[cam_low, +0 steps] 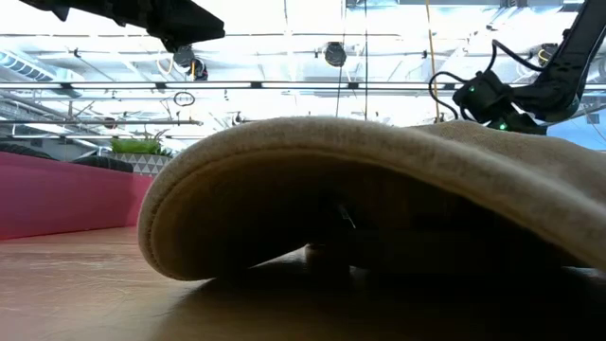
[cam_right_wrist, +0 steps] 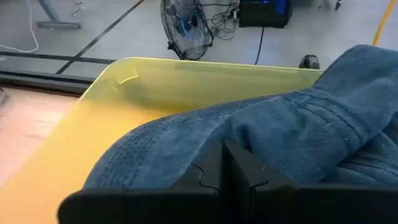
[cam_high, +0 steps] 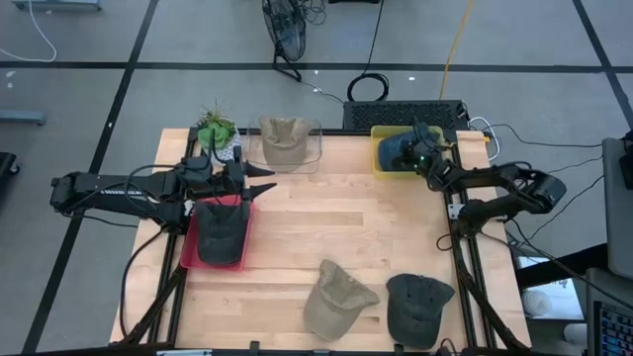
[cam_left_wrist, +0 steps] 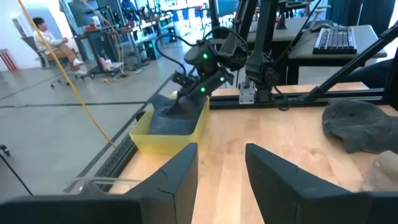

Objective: Pick & Place hat
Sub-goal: Put the blue cap into the yellow bin

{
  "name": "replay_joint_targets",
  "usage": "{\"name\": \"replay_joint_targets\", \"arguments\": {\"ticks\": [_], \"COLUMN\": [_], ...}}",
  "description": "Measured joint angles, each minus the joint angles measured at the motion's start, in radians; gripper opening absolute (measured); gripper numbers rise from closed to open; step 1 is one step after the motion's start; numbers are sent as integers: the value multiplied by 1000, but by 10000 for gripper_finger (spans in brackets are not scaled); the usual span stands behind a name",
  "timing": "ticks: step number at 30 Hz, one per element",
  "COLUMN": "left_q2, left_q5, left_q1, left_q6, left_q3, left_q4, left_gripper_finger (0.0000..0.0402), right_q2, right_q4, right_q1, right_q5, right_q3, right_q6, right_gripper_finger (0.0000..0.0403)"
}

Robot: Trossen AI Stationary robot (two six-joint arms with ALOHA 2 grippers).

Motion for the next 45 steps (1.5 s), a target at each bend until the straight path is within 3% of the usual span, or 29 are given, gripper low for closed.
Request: {"name": "replay_joint_targets", "arguments": {"ticks": [6, 12, 16, 20, 27, 30, 35, 45], "left_q2": [0, 0, 0, 0, 0, 0, 0, 0], "left_q5": [0, 2, 8, 8, 12, 12, 13, 27], "left_q1": [0, -1, -1, -1, -2, -2, -2, -2], "left_q6": [-9, -60, -61, -54, -72, -68, -69, -76], "left_q3": [0, 0, 0, 0, 0, 0, 0, 0], "left_q4": [-11, -40, -63, -51, -51, -54, -73, -97], "left_gripper_finger": [147, 147, 147, 147, 147, 147, 147, 147], "right_q2": [-20, -147, -193, -179, -49, -4, 87, 133], "right_q4": [4, 87, 187, -36, -433, -475, -505, -607], "right_q1": [-10, 35, 40, -33, -157, -190, -250, -261], "right_q5": [-25, -47, 33, 53, -54, -78, -211, -157], "right_q3": [0, -2, 6, 120, 362, 378, 378, 379], "right_q6": [-42, -72, -104, -125, -130, -132, -81, -104], "right_gripper_finger": [1, 1, 1, 0, 0, 0, 0, 0]}}
